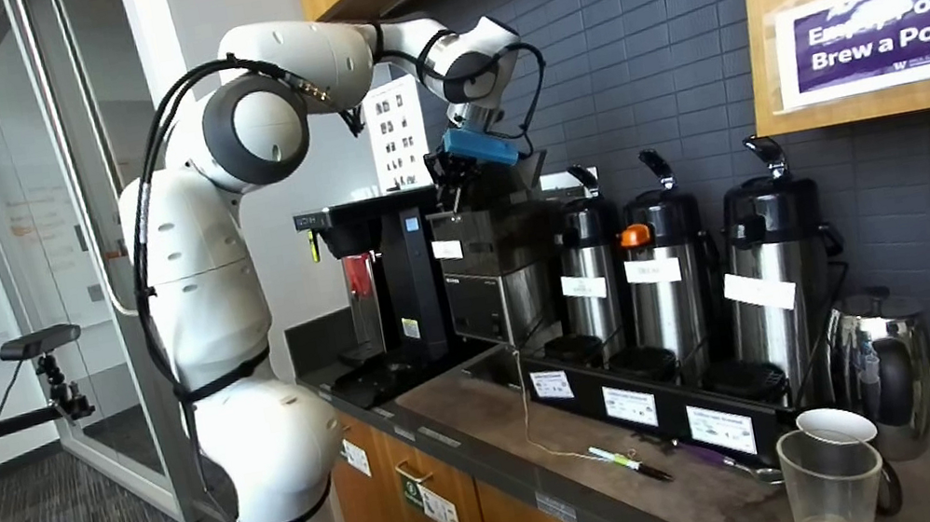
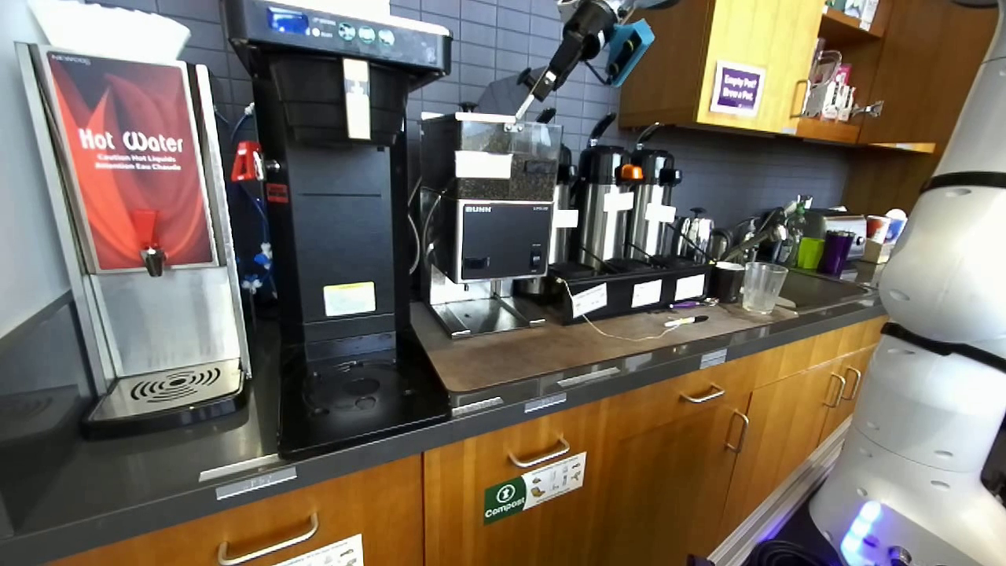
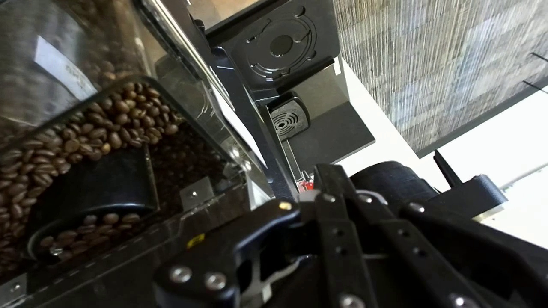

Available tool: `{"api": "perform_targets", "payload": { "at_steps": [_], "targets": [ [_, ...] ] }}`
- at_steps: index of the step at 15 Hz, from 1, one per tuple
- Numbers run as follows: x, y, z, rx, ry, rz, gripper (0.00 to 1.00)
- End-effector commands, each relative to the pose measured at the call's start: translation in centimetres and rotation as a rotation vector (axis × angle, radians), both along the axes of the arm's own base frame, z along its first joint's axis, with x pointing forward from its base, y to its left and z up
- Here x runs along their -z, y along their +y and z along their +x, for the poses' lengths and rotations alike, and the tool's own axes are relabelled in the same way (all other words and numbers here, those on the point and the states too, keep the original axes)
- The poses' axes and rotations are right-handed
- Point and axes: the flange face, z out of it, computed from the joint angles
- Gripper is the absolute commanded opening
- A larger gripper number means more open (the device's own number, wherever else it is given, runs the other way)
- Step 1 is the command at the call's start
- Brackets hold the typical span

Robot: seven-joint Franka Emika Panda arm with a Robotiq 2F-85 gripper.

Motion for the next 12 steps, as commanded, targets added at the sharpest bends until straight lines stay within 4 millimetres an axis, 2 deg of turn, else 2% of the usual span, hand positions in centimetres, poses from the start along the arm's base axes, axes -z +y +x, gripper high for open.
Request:
{"api": "perform_targets", "payload": {
  "at_steps": [1, 12],
  "targets": [
    [-0.7, 1.2, -1.2, -0.055, -0.029, 0.001, 0.0],
    [-0.3, 3.9, -2.3, -0.254, -0.039, -0.011, 0.0]
  ]
}}
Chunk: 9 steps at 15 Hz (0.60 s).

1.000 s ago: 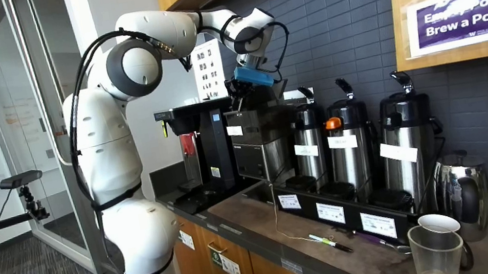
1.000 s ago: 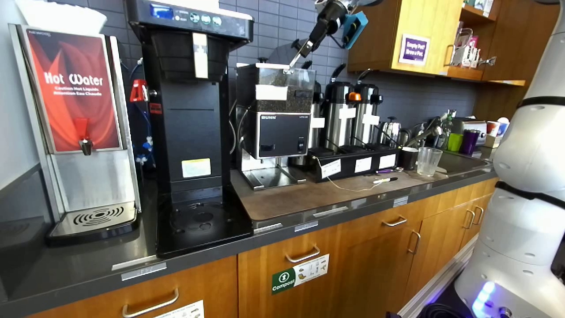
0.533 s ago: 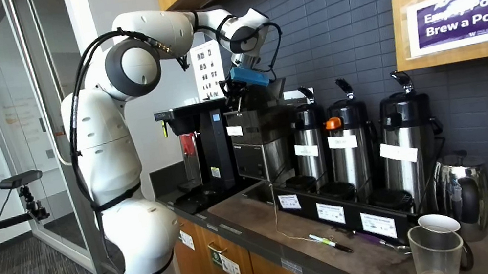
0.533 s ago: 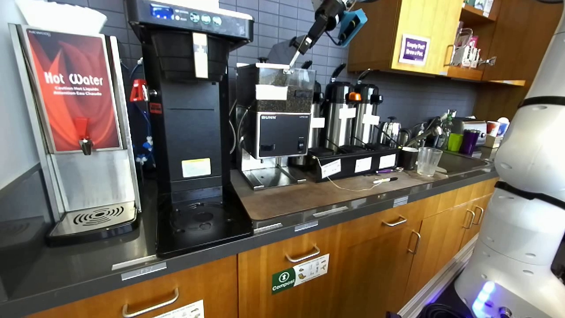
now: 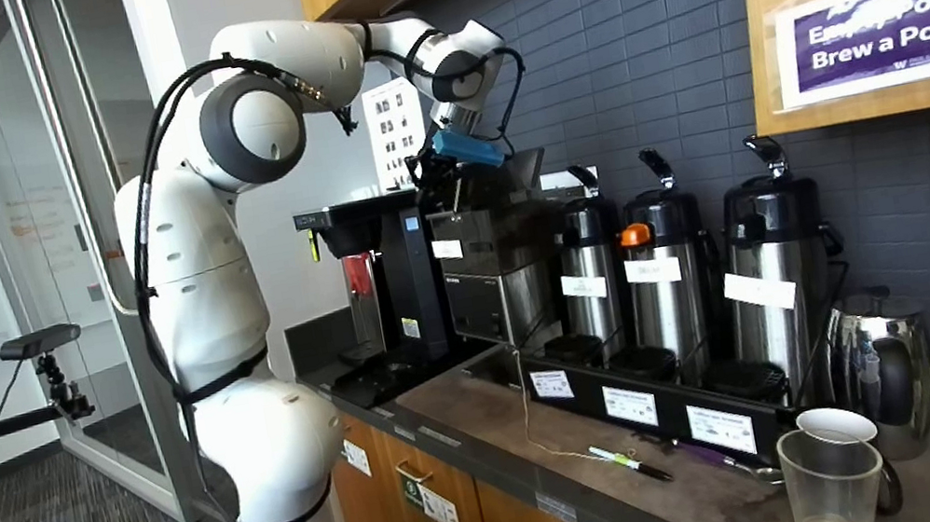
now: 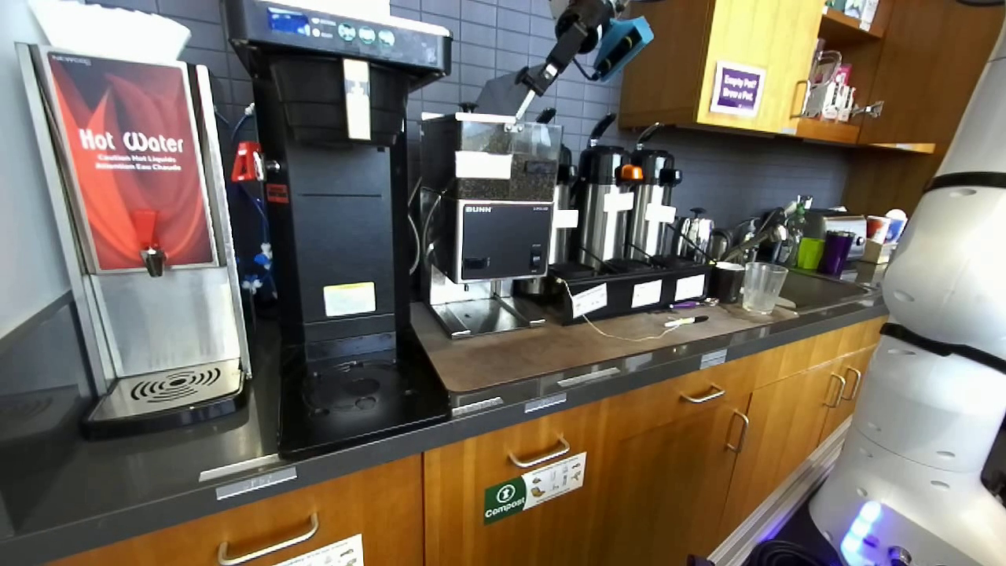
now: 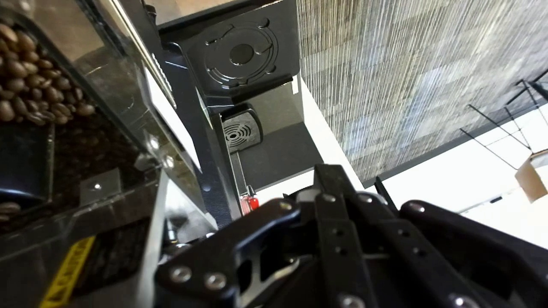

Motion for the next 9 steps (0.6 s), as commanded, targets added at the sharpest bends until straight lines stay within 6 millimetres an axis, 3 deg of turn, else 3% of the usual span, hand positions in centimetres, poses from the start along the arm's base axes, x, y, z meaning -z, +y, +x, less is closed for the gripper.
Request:
{"api": "perform_targets", "payload": {
  "at_steps": [1, 4, 9],
  "targets": [
    [-0.2, 0.9, -0.8, -0.064, -0.016, -0.01, 0.0],
    [-0.7, 0.9, -1.3, -0.052, -0.017, -0.024, 0.0],
    [-2.0, -1.3, -2.4, 0.016, -0.059, -0.058, 0.0]
  ]
}}
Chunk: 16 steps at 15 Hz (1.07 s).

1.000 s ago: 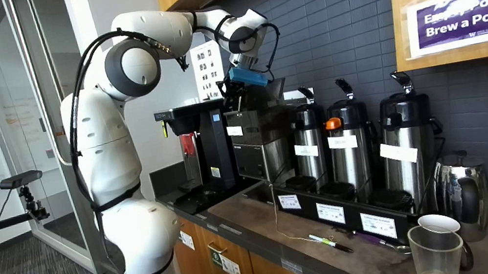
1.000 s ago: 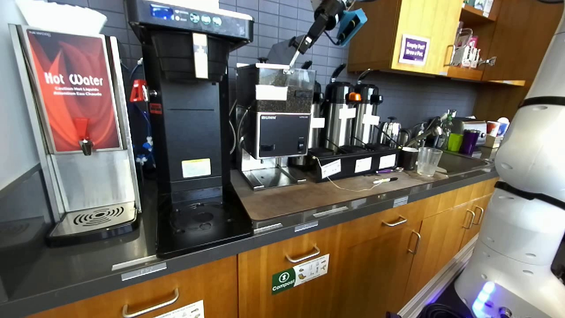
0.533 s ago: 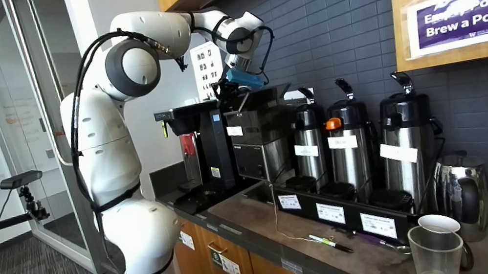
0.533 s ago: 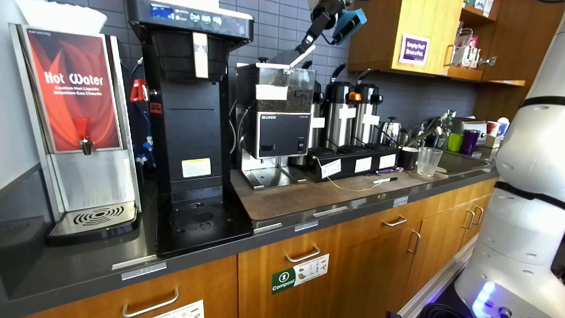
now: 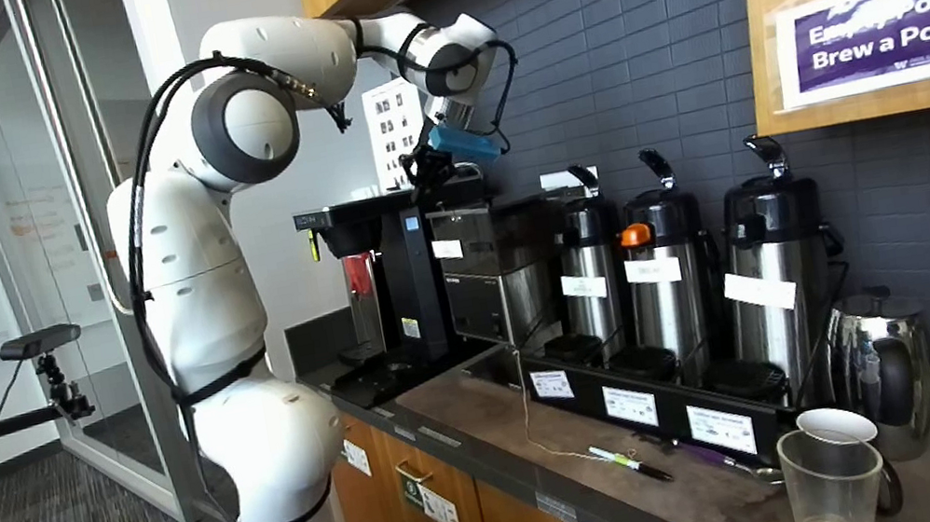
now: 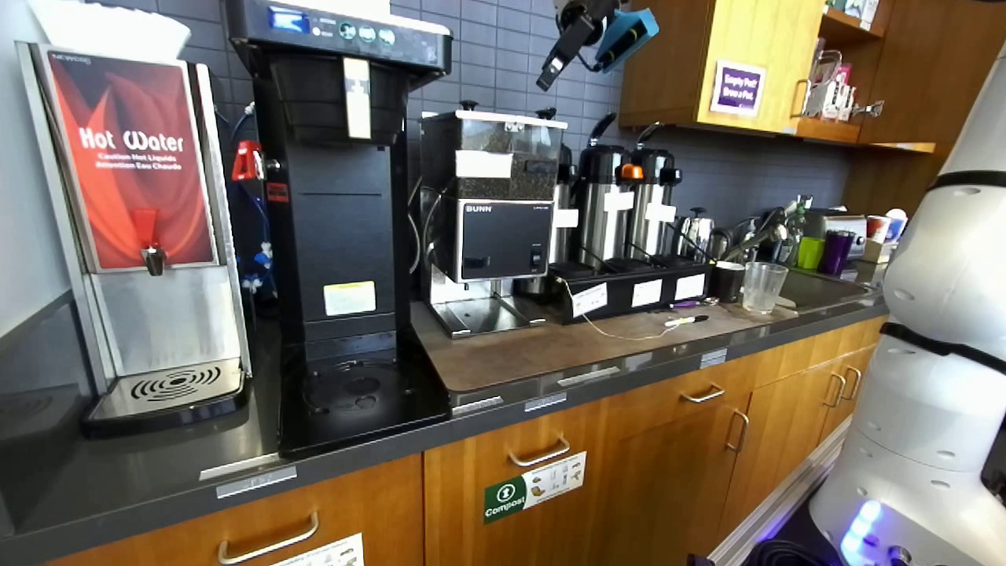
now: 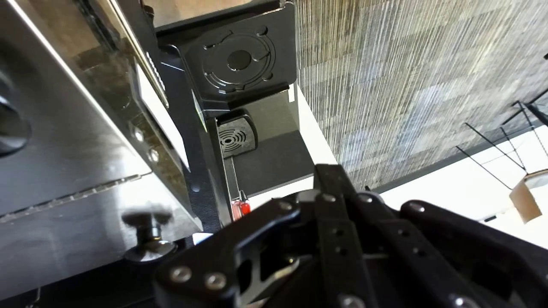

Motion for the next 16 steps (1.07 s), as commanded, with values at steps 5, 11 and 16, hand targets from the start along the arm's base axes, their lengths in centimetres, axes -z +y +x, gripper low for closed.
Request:
{"api": "perform_targets", "payload": {
  "at_steps": [5, 11, 16],
  "targets": [
    [-0.6, -5.3, -0.7, 0.169, -0.054, -0.057, 0.0],
    [1.1, -9.9, 1.3, 0.328, -0.046, -0.058, 0.0],
    [2.0, -12.2, 2.6, 0.432, -0.027, -0.052, 0.0]
  ]
}}
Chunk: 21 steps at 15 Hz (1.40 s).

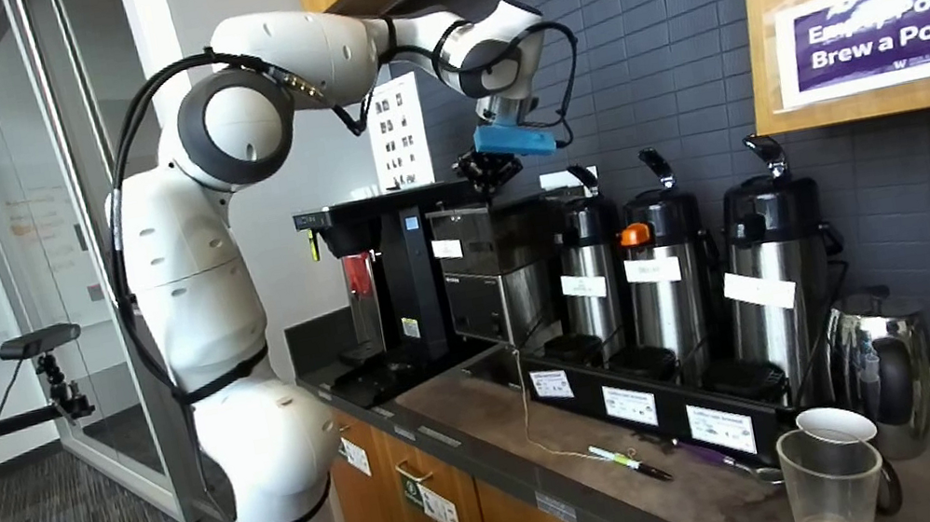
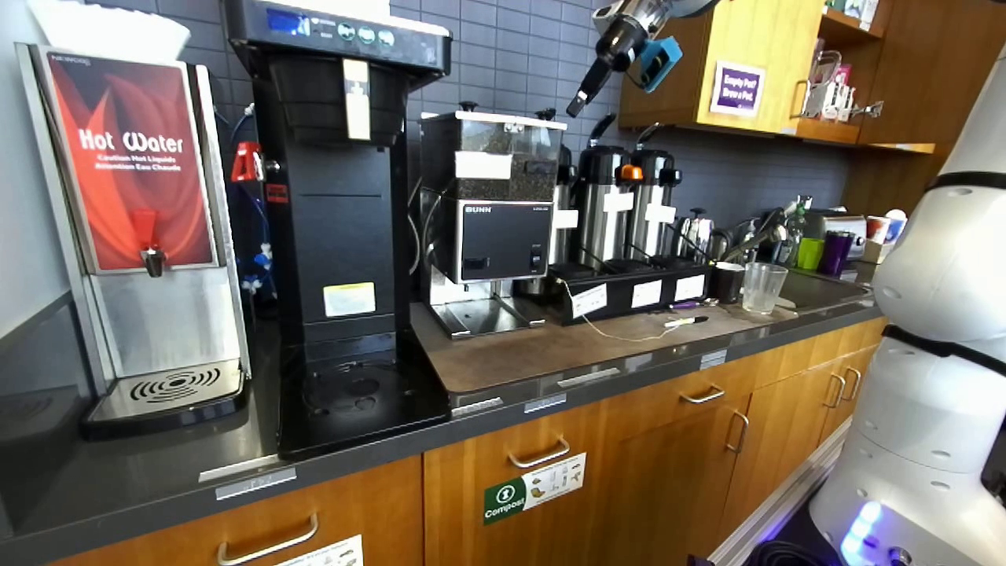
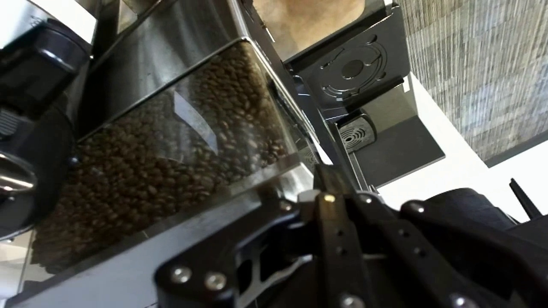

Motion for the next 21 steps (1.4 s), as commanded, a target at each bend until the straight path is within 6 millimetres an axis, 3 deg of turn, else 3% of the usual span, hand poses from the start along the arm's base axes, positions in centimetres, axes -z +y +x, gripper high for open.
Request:
{"api": "perform_targets", "payload": {
  "at_steps": [1, 11, 21],
  "targets": [
    [0.2, -1.1, 1.1, 0.083, 0.01, -0.001, 0.0],
    [1.9, -2.4, 3.4, 0.228, 0.032, 0.003, 0.0],
    [2.6, -2.5, 4.0, 0.259, 0.13, 0.05, 0.0]
  ]
}}
